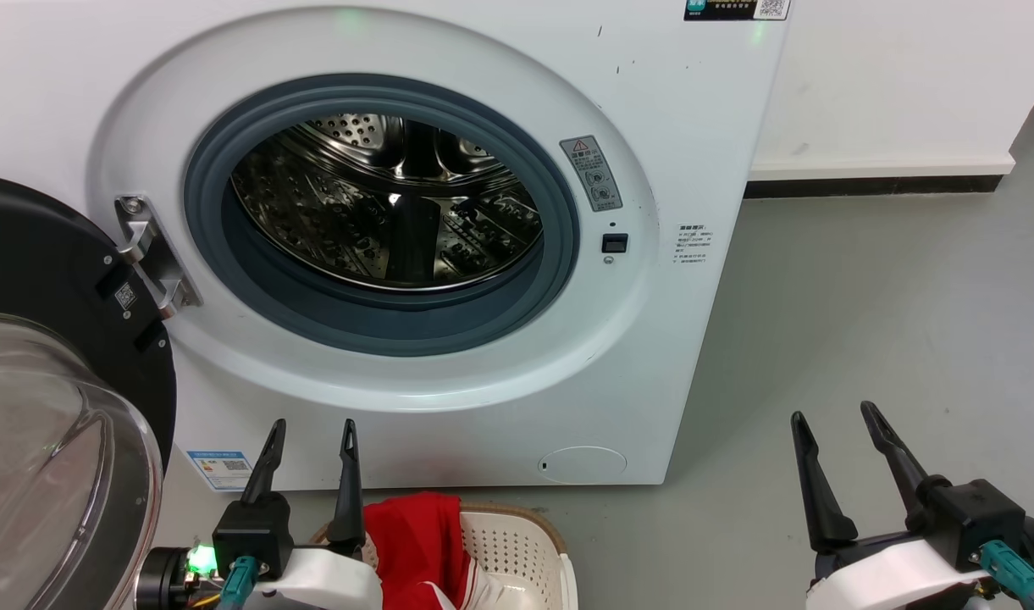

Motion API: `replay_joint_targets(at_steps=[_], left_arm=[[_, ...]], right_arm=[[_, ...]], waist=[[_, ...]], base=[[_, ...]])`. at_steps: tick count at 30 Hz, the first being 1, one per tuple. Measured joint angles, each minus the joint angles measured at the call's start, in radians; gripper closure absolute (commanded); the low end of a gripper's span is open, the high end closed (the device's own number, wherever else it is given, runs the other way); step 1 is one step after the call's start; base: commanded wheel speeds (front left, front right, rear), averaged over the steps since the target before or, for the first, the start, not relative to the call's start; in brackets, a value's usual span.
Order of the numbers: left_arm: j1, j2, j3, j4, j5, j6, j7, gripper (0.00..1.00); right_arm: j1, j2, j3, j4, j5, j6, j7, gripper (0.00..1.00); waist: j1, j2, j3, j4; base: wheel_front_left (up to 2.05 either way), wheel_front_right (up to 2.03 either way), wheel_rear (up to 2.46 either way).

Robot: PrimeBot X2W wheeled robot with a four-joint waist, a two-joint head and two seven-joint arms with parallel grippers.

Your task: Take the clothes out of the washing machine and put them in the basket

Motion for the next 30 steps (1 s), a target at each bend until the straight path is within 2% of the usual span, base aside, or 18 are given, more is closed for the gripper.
replay_joint_targets(at_steps=[11, 12, 16, 30], left_arm=[[0.000, 0.003, -0.006, 0.007, -0.008, 0.007, 0.000, 0.00], [0.001, 0.003, -0.006, 0.011, -0.009, 0.006, 0.000, 1.00], [0.020, -0.001, -0.003, 0.046, -0.027, 0.004, 0.011, 1.00], [0.013, -0.013, 0.040, 0.055, -0.299, -0.036, 0.078, 1.00]], right_arm=[[0.000, 0.000, -0.001, 0.002, 0.007, 0.000, 0.000, 0.00], [0.000, 0.000, 0.000, 0.007, 0.007, 0.000, 0.000, 1.00], [0.016, 0.000, 0.003, 0.035, 0.027, 0.000, 0.000, 1.00], [-0.006, -0.013, 0.001, 0.085, 0.328, 0.000, 0.022, 1.00]], waist=[[0.0001, 0.0000, 0.000, -0.001], [0.0001, 0.0000, 0.000, -0.001], [0.0001, 0.0000, 0.000, 0.000], [0.0002, 0.0000, 0.004, 0.003]], base=[[0.00, 0.00, 0.00], [0.00, 0.00, 0.00], [0.00, 0.00, 0.00], [0.00, 0.00, 0.00]])
